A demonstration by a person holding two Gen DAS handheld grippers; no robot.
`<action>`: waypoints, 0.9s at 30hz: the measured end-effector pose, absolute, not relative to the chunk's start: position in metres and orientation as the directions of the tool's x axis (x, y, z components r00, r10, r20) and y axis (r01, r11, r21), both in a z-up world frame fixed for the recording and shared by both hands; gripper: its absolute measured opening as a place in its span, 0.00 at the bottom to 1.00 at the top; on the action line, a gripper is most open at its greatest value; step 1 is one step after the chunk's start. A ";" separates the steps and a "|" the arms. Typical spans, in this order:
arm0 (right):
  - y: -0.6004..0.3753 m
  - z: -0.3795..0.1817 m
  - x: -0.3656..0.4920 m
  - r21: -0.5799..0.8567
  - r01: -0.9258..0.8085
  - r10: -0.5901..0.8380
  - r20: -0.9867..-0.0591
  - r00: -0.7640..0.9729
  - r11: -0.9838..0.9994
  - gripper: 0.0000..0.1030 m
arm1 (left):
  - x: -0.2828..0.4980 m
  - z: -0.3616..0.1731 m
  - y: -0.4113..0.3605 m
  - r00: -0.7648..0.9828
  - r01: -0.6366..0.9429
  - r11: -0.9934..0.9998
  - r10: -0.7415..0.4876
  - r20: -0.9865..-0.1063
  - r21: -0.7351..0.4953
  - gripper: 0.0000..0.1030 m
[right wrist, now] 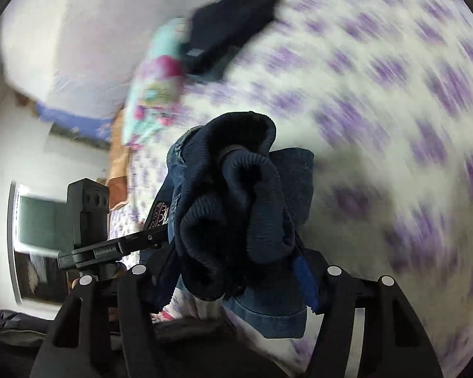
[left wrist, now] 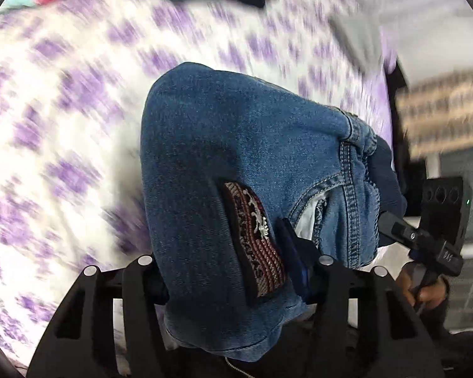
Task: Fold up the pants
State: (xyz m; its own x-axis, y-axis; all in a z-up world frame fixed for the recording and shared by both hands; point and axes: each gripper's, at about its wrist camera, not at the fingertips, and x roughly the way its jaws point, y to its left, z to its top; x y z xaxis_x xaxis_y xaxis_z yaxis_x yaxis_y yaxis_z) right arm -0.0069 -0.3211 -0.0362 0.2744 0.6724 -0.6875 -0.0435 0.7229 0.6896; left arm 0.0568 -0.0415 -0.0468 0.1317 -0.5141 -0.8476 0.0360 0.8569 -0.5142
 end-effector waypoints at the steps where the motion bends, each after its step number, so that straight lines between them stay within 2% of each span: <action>1: -0.307 -0.026 0.008 0.684 -0.094 0.679 -0.681 0.275 0.724 0.62 | 0.063 -0.036 -0.028 0.181 0.022 0.866 -0.495 -0.850 -0.499 0.53; 8: -0.173 0.001 0.139 0.654 -0.368 0.745 -0.630 0.219 0.661 0.62 | 0.116 0.007 0.084 0.418 -0.176 0.909 -0.280 -0.864 -0.379 0.56; 11: -0.112 -0.015 0.186 0.650 -0.405 0.753 -0.633 0.180 0.643 0.63 | 0.140 -0.009 0.137 0.431 -0.276 0.904 -0.188 -0.883 -0.327 0.58; 14: -0.059 -0.056 0.223 0.608 -0.406 0.707 -0.690 0.156 0.683 0.64 | 0.164 -0.066 0.181 0.375 -0.382 0.883 -0.120 -0.919 -0.271 0.63; 15: -0.050 -0.067 0.229 0.578 -0.404 0.677 -0.719 0.160 0.709 0.66 | 0.168 -0.086 0.190 0.348 -0.406 0.877 -0.110 -0.931 -0.256 0.67; 16: -0.036 -0.090 0.236 0.496 -0.404 0.596 -0.784 0.171 0.769 0.74 | 0.173 -0.111 0.197 0.327 -0.434 0.869 -0.093 -0.940 -0.237 0.96; 17: -0.033 -0.102 0.240 0.469 -0.395 0.570 -0.799 0.192 0.790 0.97 | 0.173 -0.120 0.199 0.350 -0.454 0.861 -0.065 -0.934 -0.230 0.96; 19: -0.033 -0.110 0.245 0.452 -0.411 0.570 -0.787 0.234 0.792 0.97 | 0.167 -0.130 0.207 0.432 -0.437 0.834 -0.135 -0.892 -0.337 0.96; 21: -0.034 -0.104 0.246 0.446 -0.425 0.569 -0.791 0.225 0.788 0.97 | 0.164 -0.130 0.209 0.428 -0.450 0.822 -0.145 -0.892 -0.349 0.96; 25: -0.041 -0.073 0.235 0.363 -0.443 0.509 -0.817 0.271 0.820 0.97 | 0.165 -0.115 0.200 0.401 -0.443 0.863 -0.054 -0.915 -0.245 0.96; 27: -0.044 -0.050 0.220 0.241 -0.473 0.435 -0.826 0.359 0.847 0.97 | 0.162 -0.098 0.188 0.400 -0.438 0.874 -0.019 -0.916 -0.209 0.95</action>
